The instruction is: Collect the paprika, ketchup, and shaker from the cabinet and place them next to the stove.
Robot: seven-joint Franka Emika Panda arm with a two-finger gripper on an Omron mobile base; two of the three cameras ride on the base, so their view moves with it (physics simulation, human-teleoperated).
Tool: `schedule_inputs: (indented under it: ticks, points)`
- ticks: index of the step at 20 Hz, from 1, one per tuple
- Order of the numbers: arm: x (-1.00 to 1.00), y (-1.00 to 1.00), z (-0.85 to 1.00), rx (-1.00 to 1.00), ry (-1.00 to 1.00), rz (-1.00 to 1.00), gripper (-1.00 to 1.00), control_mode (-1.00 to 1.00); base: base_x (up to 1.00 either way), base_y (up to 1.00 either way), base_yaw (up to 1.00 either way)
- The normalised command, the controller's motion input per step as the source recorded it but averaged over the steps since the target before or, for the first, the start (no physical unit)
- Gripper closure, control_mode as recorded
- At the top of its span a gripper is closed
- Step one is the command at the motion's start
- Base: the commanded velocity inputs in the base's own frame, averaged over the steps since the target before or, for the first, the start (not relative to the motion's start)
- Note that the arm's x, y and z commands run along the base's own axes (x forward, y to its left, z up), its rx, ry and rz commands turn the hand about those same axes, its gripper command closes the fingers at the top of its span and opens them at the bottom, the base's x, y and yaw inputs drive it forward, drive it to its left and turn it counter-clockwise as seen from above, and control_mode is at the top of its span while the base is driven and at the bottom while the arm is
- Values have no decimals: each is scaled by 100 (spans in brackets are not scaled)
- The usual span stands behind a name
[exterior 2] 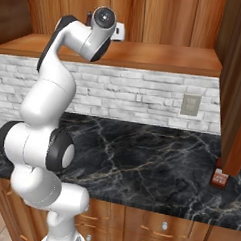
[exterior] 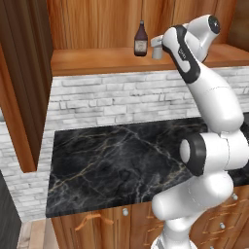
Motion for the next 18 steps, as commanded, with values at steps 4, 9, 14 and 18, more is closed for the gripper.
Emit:
schedule_inputs:
  ticks: [4, 9, 14, 18]
  points:
    - [19, 11, -3, 0, 0, 0, -100, -100, 0, 0, 0]
    - [20, 10, -5, 0, 0, 0, -100, -100, 0, 0, 0]
    - [21, 6, -6, 0, 0, 0, 100, -100, 0, 0, 0]
    - [14, 0, -1, 0, 0, 0, 100, -100, 0, 0, 0]
